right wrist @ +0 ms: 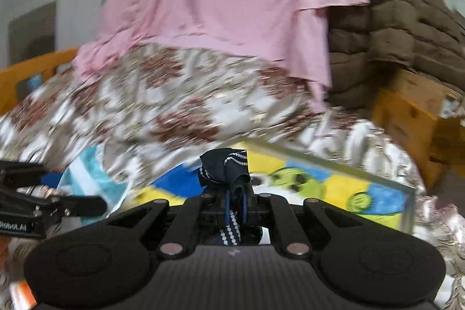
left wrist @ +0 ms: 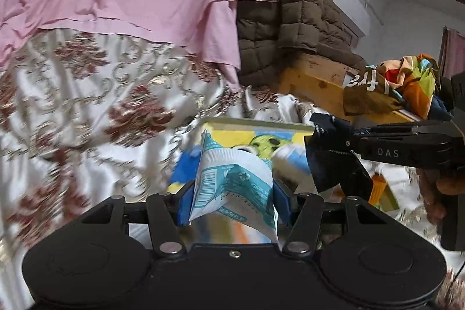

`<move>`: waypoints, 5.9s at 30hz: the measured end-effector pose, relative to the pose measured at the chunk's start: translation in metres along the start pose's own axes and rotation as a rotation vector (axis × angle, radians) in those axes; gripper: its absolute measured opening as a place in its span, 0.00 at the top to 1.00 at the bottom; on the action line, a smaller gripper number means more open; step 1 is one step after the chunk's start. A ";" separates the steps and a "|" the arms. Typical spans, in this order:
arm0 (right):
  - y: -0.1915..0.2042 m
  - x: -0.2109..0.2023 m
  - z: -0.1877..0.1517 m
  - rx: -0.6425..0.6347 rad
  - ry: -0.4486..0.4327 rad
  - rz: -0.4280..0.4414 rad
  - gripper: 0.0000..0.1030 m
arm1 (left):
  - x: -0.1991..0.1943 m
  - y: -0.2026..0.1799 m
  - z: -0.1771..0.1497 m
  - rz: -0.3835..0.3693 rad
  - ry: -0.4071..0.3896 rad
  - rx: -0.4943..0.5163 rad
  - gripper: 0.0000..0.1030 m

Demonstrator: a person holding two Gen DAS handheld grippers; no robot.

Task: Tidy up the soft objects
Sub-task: 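Lower the packet onto the tray with the left tool while the right tool releases the sock, then withdraw both open tools from the tray back toward the pile, then reach the left tool toward the grey face mask while the right tool approaches the striped towel, then grasp the grey face mask with the left tool while the right tool grasps the striped towel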

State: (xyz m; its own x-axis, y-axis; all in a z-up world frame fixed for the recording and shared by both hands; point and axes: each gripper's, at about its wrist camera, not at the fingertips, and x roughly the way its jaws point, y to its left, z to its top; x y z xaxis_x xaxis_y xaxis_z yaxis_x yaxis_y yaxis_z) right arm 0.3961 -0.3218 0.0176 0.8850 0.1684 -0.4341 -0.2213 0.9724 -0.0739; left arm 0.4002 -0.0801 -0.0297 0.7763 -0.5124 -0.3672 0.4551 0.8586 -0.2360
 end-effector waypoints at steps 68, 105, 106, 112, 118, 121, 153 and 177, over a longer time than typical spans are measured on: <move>0.061 -0.205 0.012 0.004 -0.145 -0.066 0.00 | -0.158 -0.071 0.018 0.310 -0.115 -0.065 0.01; 0.186 -0.176 -0.110 0.030 -0.049 -0.102 0.00 | -0.219 -0.016 -0.097 0.574 -0.004 -0.025 0.01; 0.187 -0.173 -0.110 0.028 -0.044 -0.104 0.00 | -0.218 -0.014 -0.097 0.583 -0.003 -0.022 0.01; 0.190 -0.156 -0.116 0.036 -0.035 -0.092 0.00 | -0.215 0.000 -0.099 0.616 0.003 -0.041 0.01; 0.193 -0.136 -0.119 0.022 -0.029 -0.092 0.00 | -0.209 0.013 -0.100 0.632 0.012 -0.067 0.01; 0.194 -0.130 -0.120 0.018 -0.034 -0.090 0.00 | -0.205 0.019 -0.101 0.637 0.017 -0.087 0.01; 0.163 -0.074 -0.097 0.028 -0.061 -0.034 0.00 | -0.139 0.048 -0.068 0.613 -0.020 -0.298 0.01; 0.132 0.012 -0.069 0.004 0.179 -0.048 0.00 | 0.008 0.077 -0.032 0.315 0.180 0.023 0.01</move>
State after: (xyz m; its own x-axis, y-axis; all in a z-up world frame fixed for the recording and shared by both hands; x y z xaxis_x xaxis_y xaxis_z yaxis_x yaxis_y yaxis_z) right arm 0.3491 -0.2023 -0.0591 0.8072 0.0910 -0.5832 -0.1789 0.9793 -0.0948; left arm 0.4274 -0.0183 -0.0793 0.7916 -0.2155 -0.5717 0.2170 0.9739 -0.0666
